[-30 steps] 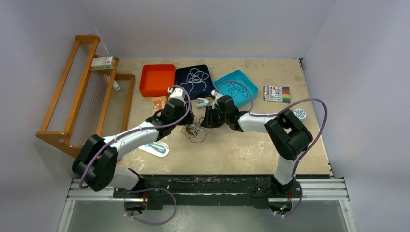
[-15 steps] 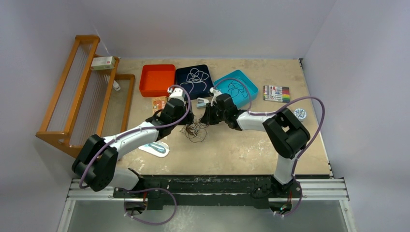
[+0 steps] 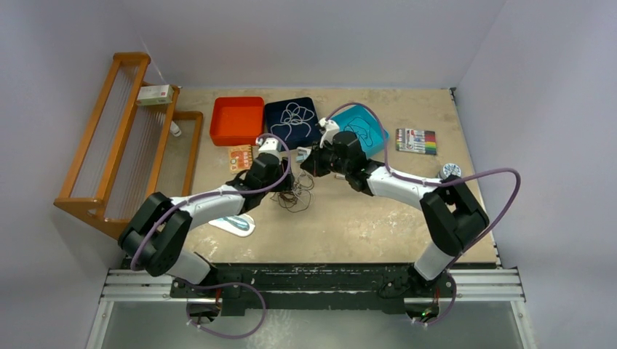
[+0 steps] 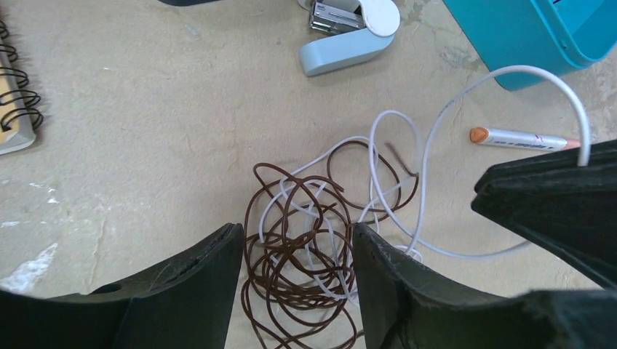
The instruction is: Untangle the cables
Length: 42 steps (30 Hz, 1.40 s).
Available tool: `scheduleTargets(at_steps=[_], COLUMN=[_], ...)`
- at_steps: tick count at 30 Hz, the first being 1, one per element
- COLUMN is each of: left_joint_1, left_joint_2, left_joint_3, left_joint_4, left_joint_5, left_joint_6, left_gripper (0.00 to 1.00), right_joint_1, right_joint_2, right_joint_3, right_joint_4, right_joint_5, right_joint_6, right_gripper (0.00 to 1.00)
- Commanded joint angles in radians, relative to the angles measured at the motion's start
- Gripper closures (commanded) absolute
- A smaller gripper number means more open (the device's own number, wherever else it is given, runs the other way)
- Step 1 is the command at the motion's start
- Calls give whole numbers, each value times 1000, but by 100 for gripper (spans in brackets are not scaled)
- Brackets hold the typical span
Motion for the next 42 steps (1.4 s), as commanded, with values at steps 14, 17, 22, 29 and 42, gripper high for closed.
scheduleTargets(at_steps=[14, 17, 22, 29, 42], left_joint_1=[0, 0, 0, 1, 1], left_joint_2=[104, 115, 138, 163, 174], left_joint_3=[-64, -69, -72, -78, -84], left_joint_4=[142, 145, 154, 167, 164], left_joint_5=[5, 4, 1, 6, -1], left_joint_6=[-37, -38, -37, -35, -29], left_gripper=[61, 61, 63, 64, 62], right_joint_1=[2, 2, 2, 1, 2], right_joint_2=[-259, -295, -354, -397, -435], right_joint_3=[128, 180, 239, 352, 506], right_joint_4=[-79, -113, -119, -107, -62], right_joint_5=[65, 81, 109, 203, 356], right_joint_6=[-91, -126, -169, -268, -430], right_gripper=[100, 100, 100, 100, 100])
